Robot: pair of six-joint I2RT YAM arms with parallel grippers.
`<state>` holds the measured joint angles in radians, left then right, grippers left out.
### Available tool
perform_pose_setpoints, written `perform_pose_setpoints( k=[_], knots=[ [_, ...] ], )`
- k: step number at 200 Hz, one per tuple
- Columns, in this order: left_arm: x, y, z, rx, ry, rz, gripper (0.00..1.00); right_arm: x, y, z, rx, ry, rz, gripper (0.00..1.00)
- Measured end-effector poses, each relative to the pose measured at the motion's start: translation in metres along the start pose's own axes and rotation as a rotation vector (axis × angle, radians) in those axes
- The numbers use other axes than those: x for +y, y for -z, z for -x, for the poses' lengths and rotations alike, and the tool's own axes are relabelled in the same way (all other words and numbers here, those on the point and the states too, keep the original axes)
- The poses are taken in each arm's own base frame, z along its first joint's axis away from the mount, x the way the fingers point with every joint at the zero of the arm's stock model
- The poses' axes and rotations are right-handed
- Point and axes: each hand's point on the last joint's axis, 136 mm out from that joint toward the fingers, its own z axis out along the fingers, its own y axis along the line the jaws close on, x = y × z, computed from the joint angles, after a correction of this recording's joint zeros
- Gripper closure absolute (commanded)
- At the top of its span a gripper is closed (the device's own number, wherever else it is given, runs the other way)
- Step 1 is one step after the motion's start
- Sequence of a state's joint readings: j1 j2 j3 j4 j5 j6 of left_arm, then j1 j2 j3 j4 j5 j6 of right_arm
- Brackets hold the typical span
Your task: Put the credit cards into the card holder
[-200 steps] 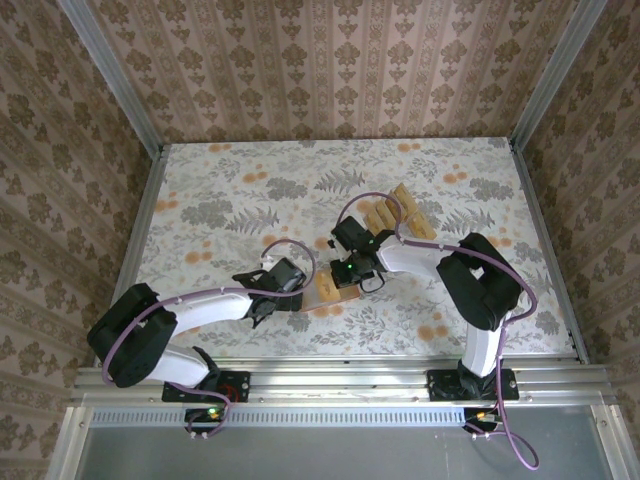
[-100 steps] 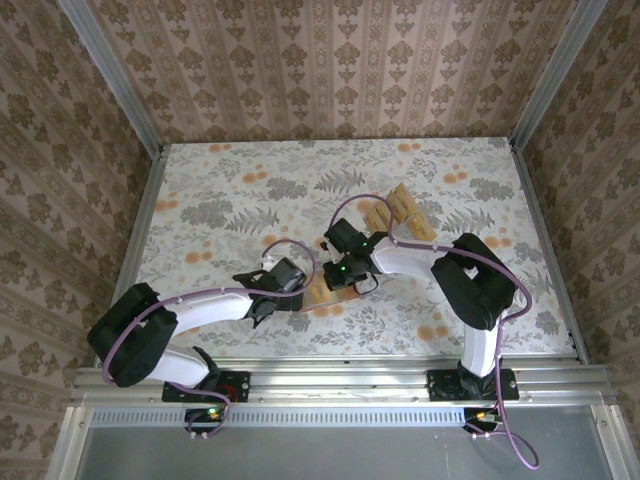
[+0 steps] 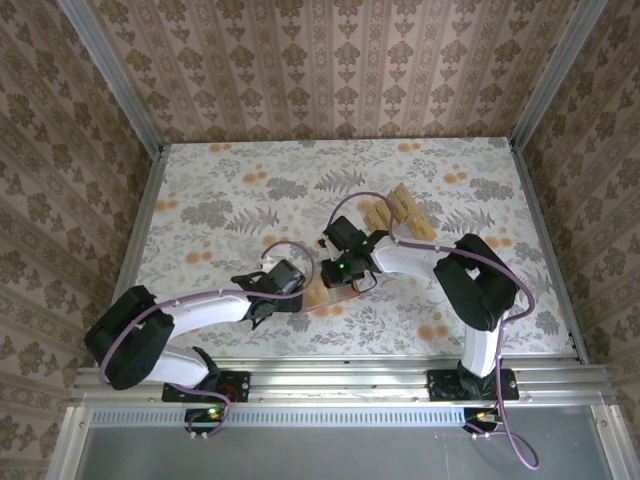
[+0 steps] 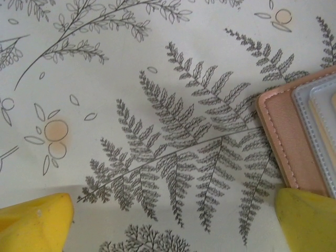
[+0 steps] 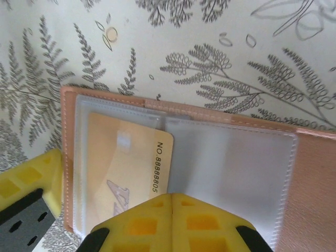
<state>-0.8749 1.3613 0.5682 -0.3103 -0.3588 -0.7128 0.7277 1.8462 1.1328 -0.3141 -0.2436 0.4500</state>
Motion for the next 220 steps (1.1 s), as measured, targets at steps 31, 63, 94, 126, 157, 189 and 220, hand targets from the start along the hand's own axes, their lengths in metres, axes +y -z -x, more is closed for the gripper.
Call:
perform_pose_setpoints(
  k=[31,63,94,126,157,189,220],
  knots=[
    [0.009,0.006,0.001,-0.015,0.031,-0.007,0.0,0.0,0.012,0.01,-0.035,-0.007,0.009,1.0],
    [0.015,0.006,0.0,-0.01,0.043,0.001,0.0,0.0,0.012,0.009,-0.031,-0.013,0.018,1.0],
    [0.015,0.006,-0.002,-0.002,0.041,-0.002,0.0,0.005,0.011,0.006,-0.022,-0.01,0.034,1.0],
    [0.014,0.005,-0.003,0.002,0.041,-0.005,0.0,0.01,0.008,0.002,-0.018,-0.002,0.044,1.0],
    [0.013,0.001,-0.007,0.02,0.034,0.001,0.0,0.007,0.003,-0.002,-0.003,-0.009,0.037,1.0],
    [0.011,-0.001,-0.006,0.017,0.037,-0.005,0.0,0.001,-0.004,-0.012,0.022,-0.016,0.024,1.0],
    [0.01,-0.002,-0.004,0.013,0.038,-0.009,0.0,-0.003,-0.009,-0.017,0.038,-0.021,0.017,1.0]
  ],
)
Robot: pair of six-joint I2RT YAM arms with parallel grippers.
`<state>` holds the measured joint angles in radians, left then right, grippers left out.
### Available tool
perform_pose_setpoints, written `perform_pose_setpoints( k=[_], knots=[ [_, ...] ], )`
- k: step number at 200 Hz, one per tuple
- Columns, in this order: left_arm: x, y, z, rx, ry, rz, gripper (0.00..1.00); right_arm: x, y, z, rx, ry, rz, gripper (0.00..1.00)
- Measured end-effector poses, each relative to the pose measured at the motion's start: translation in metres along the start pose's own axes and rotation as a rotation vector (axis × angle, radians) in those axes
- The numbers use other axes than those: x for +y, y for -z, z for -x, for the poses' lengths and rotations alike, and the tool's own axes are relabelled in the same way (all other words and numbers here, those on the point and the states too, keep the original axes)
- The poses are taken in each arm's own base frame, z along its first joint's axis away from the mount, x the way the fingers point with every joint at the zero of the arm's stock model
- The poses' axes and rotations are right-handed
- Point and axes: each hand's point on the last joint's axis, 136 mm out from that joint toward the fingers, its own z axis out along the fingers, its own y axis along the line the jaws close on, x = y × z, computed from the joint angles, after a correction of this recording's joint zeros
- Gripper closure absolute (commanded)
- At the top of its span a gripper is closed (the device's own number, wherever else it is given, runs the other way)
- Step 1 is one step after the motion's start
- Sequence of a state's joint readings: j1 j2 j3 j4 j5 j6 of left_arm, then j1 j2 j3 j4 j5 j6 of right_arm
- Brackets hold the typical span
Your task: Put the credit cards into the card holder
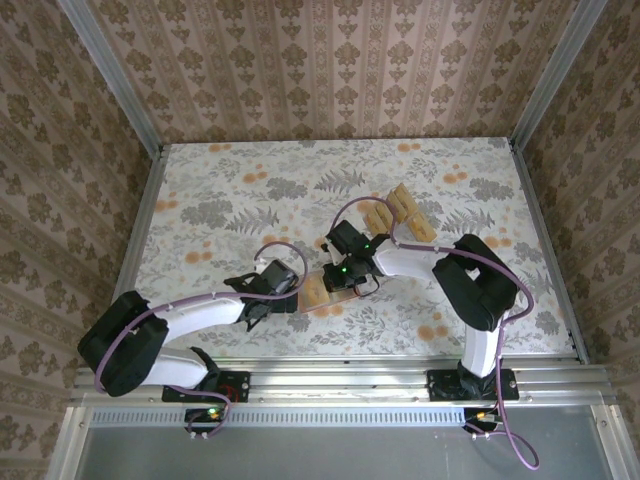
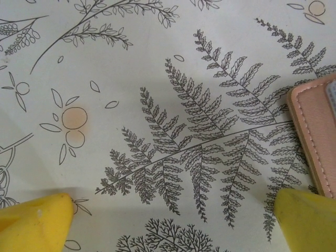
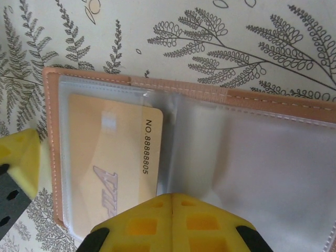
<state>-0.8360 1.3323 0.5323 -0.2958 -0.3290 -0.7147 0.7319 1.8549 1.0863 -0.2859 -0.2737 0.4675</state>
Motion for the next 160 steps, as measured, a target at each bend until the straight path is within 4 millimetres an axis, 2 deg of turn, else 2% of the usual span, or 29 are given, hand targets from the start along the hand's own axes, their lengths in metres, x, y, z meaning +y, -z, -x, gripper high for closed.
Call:
perform_pose_setpoints(
  k=[160],
  knots=[
    [-0.007,-0.005,0.005,-0.009,0.003,-0.009,0.0,0.013,-0.007,-0.004,0.011,0.024,0.015,1.0]
  ],
)
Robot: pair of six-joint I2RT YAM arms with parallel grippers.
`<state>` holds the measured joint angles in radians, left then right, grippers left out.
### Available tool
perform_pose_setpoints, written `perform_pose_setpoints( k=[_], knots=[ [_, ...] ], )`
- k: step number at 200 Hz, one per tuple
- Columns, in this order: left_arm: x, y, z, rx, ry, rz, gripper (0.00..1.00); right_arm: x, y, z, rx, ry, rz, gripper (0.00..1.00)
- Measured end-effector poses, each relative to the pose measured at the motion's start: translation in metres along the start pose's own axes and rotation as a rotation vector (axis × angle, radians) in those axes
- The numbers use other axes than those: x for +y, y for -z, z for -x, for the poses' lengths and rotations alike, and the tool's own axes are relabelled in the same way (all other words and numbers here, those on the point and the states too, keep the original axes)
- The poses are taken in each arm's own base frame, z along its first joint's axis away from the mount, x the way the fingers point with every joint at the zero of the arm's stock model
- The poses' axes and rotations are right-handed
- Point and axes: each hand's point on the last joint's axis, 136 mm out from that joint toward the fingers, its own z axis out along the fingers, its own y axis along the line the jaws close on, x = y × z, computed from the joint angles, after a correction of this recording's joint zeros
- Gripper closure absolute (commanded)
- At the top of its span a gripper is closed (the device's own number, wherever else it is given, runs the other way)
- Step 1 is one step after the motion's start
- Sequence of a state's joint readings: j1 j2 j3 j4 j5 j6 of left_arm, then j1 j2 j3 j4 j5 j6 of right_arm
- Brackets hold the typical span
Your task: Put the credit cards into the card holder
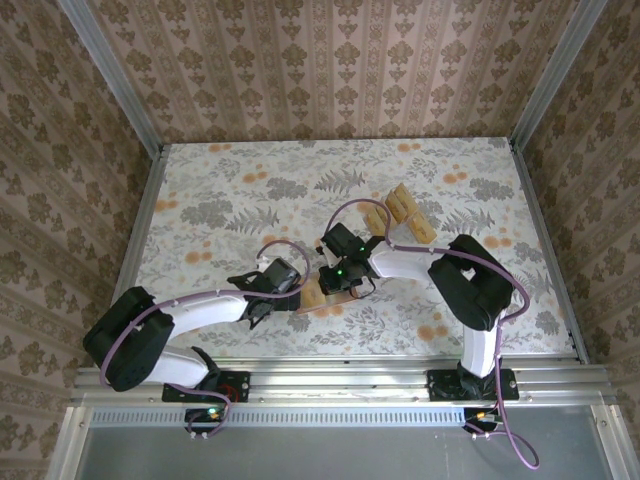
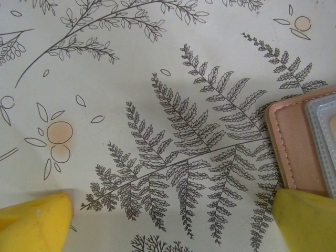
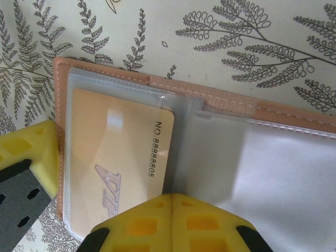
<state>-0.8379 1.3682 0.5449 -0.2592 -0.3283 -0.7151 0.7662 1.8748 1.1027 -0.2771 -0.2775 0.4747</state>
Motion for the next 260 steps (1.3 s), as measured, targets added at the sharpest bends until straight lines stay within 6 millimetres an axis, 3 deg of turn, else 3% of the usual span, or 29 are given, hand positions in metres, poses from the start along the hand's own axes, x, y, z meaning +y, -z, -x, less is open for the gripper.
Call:
perform_pose_setpoints(
  k=[126,146,174,192,214,260],
  knots=[
    [0.0,0.002,0.001,-0.005,-0.003,0.002,0.0,0.002,0.0,0.004,0.002,-0.019,-0.001,1.0],
    [0.003,0.006,0.003,-0.006,0.011,-0.004,0.0,0.0,0.009,0.009,-0.018,-0.028,0.002,0.91],
    [0.011,0.02,0.017,-0.047,0.067,-0.029,0.0,0.004,0.035,0.025,-0.084,-0.021,0.022,0.7],
    [0.015,0.03,0.027,-0.081,0.102,-0.05,0.0,0.004,0.051,0.029,-0.121,-0.018,0.025,0.63],
    [0.016,0.035,0.033,-0.094,0.12,-0.077,0.0,-0.004,0.059,0.02,-0.129,-0.025,0.012,0.55],
    [-0.003,0.041,0.042,-0.102,0.121,-0.201,0.0,-0.042,0.055,-0.024,-0.073,-0.107,-0.052,0.55]
  ],
)
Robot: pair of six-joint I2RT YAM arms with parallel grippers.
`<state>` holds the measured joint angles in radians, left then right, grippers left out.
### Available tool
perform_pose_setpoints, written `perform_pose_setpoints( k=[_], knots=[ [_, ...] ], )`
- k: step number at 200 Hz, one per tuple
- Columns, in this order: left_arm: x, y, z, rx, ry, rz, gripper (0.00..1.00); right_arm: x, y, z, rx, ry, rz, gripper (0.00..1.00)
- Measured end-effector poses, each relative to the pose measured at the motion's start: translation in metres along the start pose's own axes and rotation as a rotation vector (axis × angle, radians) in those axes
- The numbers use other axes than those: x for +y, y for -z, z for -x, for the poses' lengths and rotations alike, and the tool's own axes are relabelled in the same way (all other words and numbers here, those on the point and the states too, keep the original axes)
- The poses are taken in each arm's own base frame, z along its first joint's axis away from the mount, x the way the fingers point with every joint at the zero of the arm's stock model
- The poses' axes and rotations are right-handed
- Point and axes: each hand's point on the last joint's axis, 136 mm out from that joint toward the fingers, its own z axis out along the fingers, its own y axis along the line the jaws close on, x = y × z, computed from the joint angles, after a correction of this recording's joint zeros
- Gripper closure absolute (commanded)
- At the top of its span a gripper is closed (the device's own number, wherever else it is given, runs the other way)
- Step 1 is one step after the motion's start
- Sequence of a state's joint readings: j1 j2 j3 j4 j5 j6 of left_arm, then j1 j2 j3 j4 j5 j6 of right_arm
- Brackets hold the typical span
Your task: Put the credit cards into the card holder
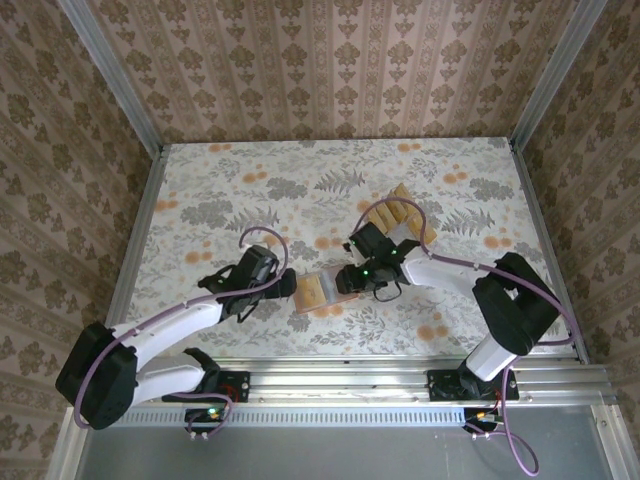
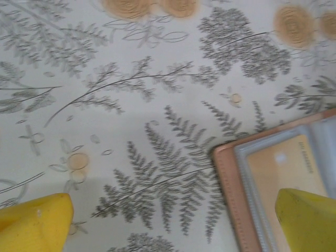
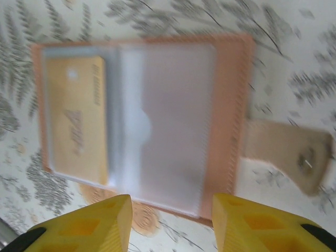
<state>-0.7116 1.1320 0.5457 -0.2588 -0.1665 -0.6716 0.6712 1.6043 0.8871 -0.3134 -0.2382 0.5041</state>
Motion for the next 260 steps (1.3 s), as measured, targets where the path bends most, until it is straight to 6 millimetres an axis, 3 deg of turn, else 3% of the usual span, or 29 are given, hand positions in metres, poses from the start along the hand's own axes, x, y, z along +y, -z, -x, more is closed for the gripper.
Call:
perform_pose_setpoints(
  k=[38,127,260],
  knots=[
    [-0.021,-0.006,0.006,-0.009,0.005,-0.092,0.0,-0.024,0.002,-0.011,-0.001,-0.065,-0.048,0.54],
    [-0.048,-0.026,0.004,0.014,-0.016,-0.172,0.0,-0.038,-0.003,-0.003,-0.045,-0.089,-0.108,0.49],
    [-0.058,-0.035,0.007,-0.01,-0.017,-0.201,0.0,-0.045,-0.009,-0.004,-0.057,-0.037,-0.249,0.47]
  ],
)
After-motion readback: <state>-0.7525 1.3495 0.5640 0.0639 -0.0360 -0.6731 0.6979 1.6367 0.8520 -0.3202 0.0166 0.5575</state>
